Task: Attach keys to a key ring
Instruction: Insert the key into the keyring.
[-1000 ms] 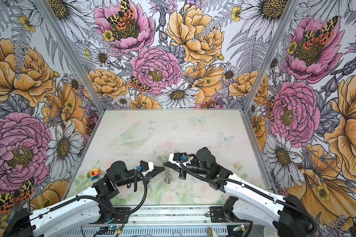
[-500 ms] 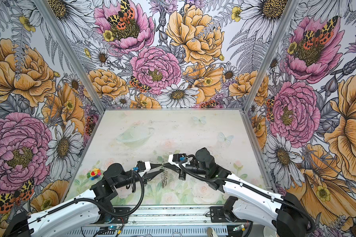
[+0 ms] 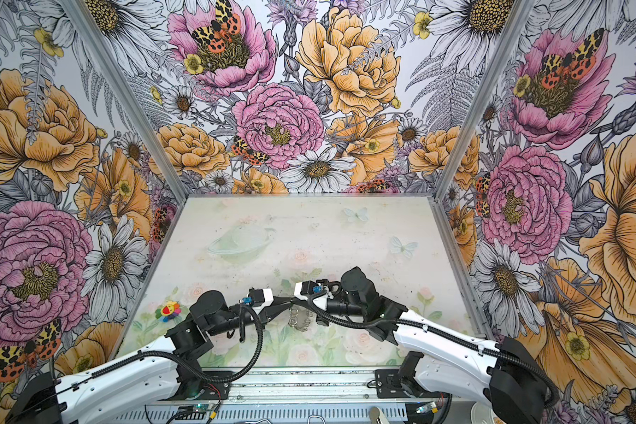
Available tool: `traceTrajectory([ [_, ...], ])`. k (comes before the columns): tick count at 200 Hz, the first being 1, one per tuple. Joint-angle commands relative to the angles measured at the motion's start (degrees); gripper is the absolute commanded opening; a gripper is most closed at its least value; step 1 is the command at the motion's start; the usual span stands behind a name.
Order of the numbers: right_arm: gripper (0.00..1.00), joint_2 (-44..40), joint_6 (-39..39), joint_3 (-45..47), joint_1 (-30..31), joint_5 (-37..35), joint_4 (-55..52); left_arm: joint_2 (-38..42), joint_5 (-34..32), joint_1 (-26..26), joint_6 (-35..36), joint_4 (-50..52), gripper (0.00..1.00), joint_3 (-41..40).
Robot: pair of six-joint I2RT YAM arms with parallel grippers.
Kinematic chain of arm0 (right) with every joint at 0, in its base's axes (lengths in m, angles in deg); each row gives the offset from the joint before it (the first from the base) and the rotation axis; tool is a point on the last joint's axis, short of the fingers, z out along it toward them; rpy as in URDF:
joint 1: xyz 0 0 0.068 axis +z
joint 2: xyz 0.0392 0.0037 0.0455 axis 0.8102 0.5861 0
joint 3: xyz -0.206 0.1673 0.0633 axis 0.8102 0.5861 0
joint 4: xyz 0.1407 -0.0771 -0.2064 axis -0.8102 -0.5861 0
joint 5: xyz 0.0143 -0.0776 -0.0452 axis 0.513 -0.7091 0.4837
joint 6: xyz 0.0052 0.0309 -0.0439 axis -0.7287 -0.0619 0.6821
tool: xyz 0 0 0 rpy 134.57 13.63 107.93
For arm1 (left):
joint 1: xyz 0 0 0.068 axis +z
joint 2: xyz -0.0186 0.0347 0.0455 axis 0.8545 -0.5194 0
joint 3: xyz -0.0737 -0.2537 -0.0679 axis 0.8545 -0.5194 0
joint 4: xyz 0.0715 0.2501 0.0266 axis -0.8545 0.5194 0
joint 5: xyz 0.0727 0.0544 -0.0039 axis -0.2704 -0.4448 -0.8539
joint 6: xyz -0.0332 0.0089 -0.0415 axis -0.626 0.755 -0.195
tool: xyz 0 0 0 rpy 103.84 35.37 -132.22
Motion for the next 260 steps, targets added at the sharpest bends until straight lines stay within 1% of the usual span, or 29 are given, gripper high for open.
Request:
traceTrajectory([
  [1,0.00,-0.1,0.4,-2.5,1.3,1.3,3.4,-1.0,1.2,0.4,0.6,0.4,0.03,1.8],
  [6,0.00,-0.2,0.6,-2.6,1.3,1.2,3.0,-0.9,1.1,0.4,0.7,0.4,0.00,1.8],
  [27,0.01,-1.4,1.6,-3.0,1.4,-0.1,0.4,-0.7,0.6,0.4,1.1,0.5,0.00,1.6],
  [37,0.09,-2.5,2.3,-3.0,1.0,-0.7,-1.4,-0.7,0.5,0.4,1.8,0.5,0.00,1.4],
  [47,0.15,-3.8,3.2,-3.0,0.6,-1.4,-3.8,-0.8,0.7,0.3,2.7,0.8,0.00,1.3],
  [71,0.24,-6.6,6.0,-3.2,-2.2,-1.9,-10.7,-0.9,2.4,-0.3,6.6,1.5,0.00,0.9],
  [77,0.26,-6.8,6.6,-3.4,-3.2,-1.9,-12.6,-0.9,3.0,-0.2,7.5,1.8,0.00,0.8],
  [85,0.32,-7.0,7.4,-3.4,-4.1,-1.9,-14.3,-0.8,4.0,-0.3,8.7,2.3,0.00,0.9],
  [94,0.34,-6.8,8.6,-3.0,-4.5,-2.6,-15.2,-0.7,4.7,-0.4,9.9,2.7,0.00,0.9],
  [115,0.38,-5.6,9.3,-2.3,-4.9,-5.6,-15.1,-0.6,6.0,-0.4,12.9,3.8,0.00,1.2],
  [129,0.39,-4.1,8.6,-1.9,-5.1,-6.9,-14.9,-1.0,6.0,-0.4,13.6,4.0,0.00,1.7],
  [142,0.61,-2.5,7.5,-0.9,-5.1,-7.1,-14.3,-1.5,6.2,-0.2,14.0,4.3,0.00,2.4],
  [148,0.67,-2.0,6.7,-0.2,-5.1,-6.9,-13.4,-1.8,6.3,0.0,13.9,4.0,0.00,2.5],
  [181,0.71,-1.7,2.2,4.3,-3.2,-3.5,-6.2,-4.2,7.8,2.4,11.7,0.6,0.00,3.0],
  [204,0.72,-0.1,0.5,5.0,-1.2,-2.7,-2.8,-5.5,7.7,3.1,11.0,-1.1,0.00,3.2],
  [213,0.75,1.3,0.1,4.9,-0.4,-2.2,-1.5,-5.8,8.0,3.1,11.0,-1.2,0.00,3.4],
  [218,0.80,2.0,0.2,4.6,0.0,-2.1,-1.1,-5.8,8.3,3.0,11.1,-1.2,0.00,3.4],
  [221,0.86,2.5,0.4,4.4,0.2,-2.3,-1.1,-5.8,8.4,3.1,11.1,-1.1,0.00,3.4],
  [225,0.97,3.0,0.6,3.9,0.5,-2.5,-1.2,-5.8,8.7,3.1,11.2,-1.1,0.00,3.4],
  [227,0.99,3.2,0.7,3.7,0.5,-3.0,-1.4,-5.8,8.8,3.1,11.2,-1.1,0.00,3.3],
  [249,1.00,3.1,1.9,3.2,-0.3,-8.2,-2.7,-4.5,10.1,3.1,12.1,-0.5,0.00,2.3],
  [260,1.00,1.7,2.4,3.8,-1.6,-8.6,-3.2,-3.6,10.5,3.1,13.0,0.6,0.00,1.9],
])
